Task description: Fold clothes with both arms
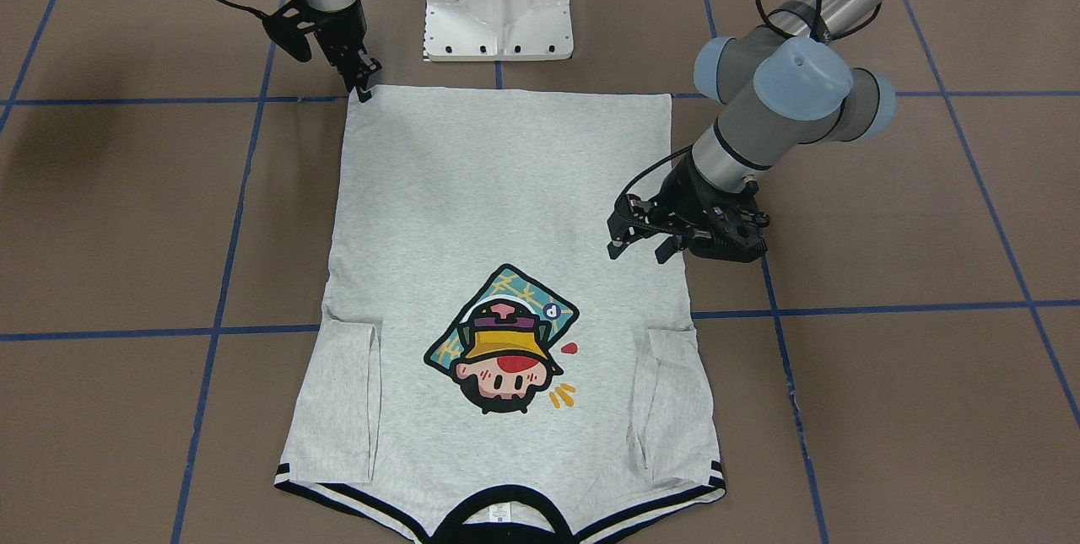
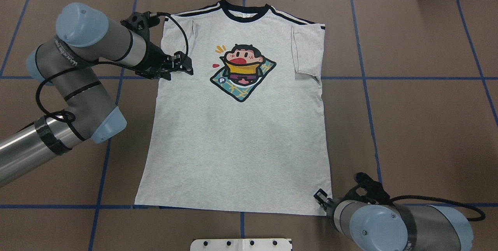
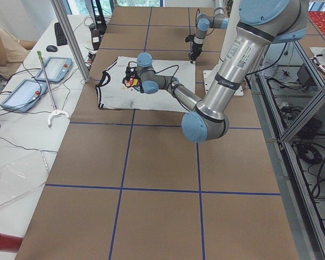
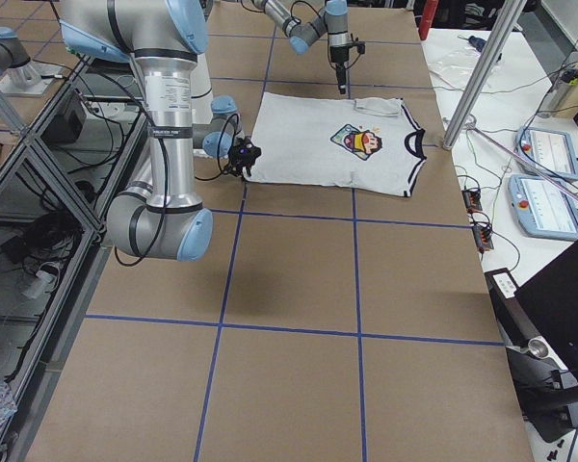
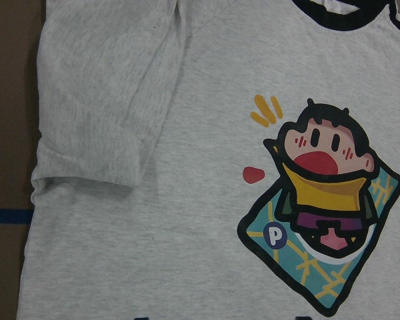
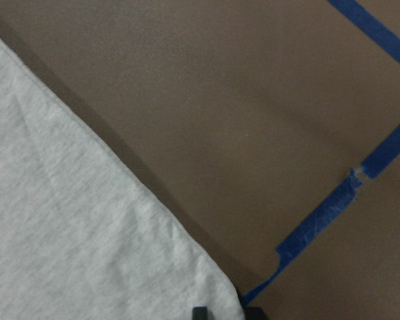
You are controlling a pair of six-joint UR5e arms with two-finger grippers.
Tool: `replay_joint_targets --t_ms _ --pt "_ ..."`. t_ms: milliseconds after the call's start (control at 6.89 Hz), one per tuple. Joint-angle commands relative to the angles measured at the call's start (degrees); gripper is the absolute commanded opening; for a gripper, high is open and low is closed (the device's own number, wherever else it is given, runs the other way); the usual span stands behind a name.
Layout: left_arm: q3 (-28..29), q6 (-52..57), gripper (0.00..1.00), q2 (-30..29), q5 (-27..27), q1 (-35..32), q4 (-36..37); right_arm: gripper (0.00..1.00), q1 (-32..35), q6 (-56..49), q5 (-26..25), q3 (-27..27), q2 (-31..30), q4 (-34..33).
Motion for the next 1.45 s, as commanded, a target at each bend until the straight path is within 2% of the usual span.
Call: replay_joint_targets --t_ms 0,145,435,581,726,1016,1161,1306 --pt "-0.71 -0.12 0.79 0.09 -0.06 -0.01 0.17 0.0 -0.23 0.22 0.03 1.46 -0.02 -0.17" --pt "-1.24 -0.12 0.79 1.13 0.03 -0.01 0.26 0.0 -0.32 0.22 0.03 1.82 -0.02 -0.17" --pt "-14.36 -0.29 0.8 13.56 2.83 0.26 0.53 0.0 -0.15 0.22 0.12 3.4 -0.19 -0.17" --pt "-19.12 -3.95 0.97 19.28 7.11 3.3 0.53 0.0 -0.23 0.13 0.12 3.41 -0.98 -0.26" --pt "-21.7 -6.86 1.0 22.38 10.19 6.29 0.61 0.0 -0.15 0.13 0.12 3.93 -1.42 -0.26" --pt "-24.77 -10.54 1.0 25.3 10.49 12.35 3.24 0.0 -0.15 0.22 0.12 3.93 -1.43 -0.26" --pt "-28.63 -16.75 1.0 28.97 12.92 16.91 3.34 0.0 -0.15 0.13 0.12 3.93 -1.43 -0.52" --pt "-30.14 -20.64 1.0 31.27 13.56 19.22 3.34 0.0 -0.23 0.13 1.07 3.93 -0.73 -1.65"
